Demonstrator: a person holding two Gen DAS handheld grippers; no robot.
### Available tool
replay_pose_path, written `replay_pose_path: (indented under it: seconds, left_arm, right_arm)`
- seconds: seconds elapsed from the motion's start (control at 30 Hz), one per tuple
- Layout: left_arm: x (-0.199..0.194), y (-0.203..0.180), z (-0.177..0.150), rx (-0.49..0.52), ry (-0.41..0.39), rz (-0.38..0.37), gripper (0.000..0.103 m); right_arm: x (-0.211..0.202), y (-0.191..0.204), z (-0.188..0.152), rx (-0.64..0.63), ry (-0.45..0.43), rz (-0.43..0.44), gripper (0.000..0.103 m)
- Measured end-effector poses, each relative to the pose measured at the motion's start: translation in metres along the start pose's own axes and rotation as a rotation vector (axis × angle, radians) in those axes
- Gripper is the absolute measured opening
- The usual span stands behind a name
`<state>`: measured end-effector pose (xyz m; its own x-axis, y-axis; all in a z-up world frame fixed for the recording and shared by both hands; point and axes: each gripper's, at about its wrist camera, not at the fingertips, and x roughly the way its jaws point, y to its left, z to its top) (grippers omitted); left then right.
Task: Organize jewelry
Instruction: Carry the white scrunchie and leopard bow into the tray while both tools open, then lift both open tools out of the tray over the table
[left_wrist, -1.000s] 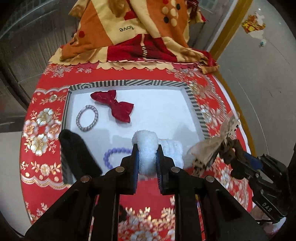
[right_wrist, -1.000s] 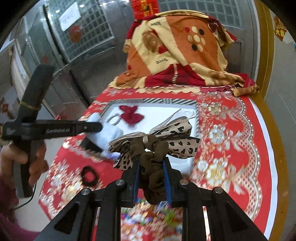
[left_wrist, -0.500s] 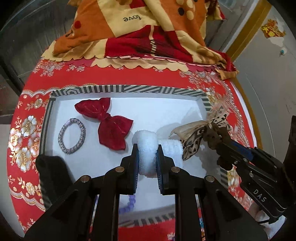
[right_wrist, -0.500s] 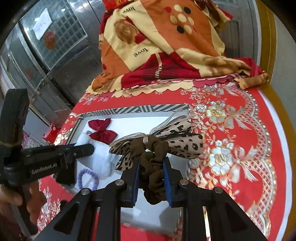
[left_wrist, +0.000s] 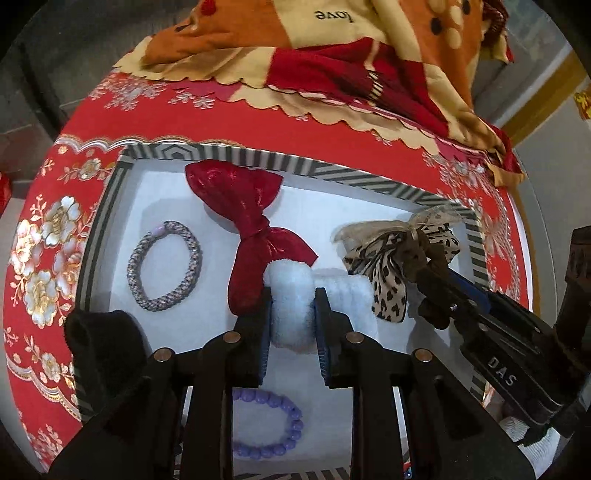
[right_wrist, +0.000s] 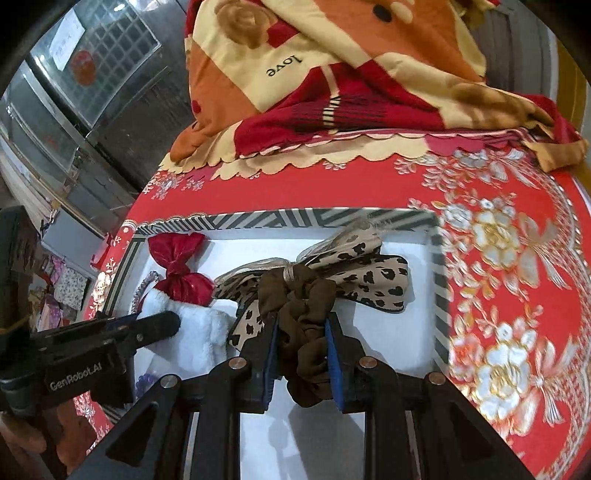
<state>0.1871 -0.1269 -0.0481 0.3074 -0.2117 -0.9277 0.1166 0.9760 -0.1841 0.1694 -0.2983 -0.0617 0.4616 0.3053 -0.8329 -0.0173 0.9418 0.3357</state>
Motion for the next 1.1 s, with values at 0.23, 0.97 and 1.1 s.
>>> replay_pose_path:
  seconds: [0.23,0.97,1.1]
  left_arm:
    - [-0.011,0.002,-0.003,-0.050,-0.047,0.019,0.050]
    - [-0.092,0.028,-0.079,0.111,-0.165,0.082,0.052]
    - [-0.103,0.036,-0.096,0.117,-0.161,0.059,0.051]
  right_arm:
    - [0.003,0.001,0.004,-0.055,0.007,-0.002,0.047]
    - [-0.128,0.063,-0.093,-0.077,-0.143,-0.045,0.049]
    - [-0.140,0.071,-0.118,-0.042,-0.151,-0.047,0.049]
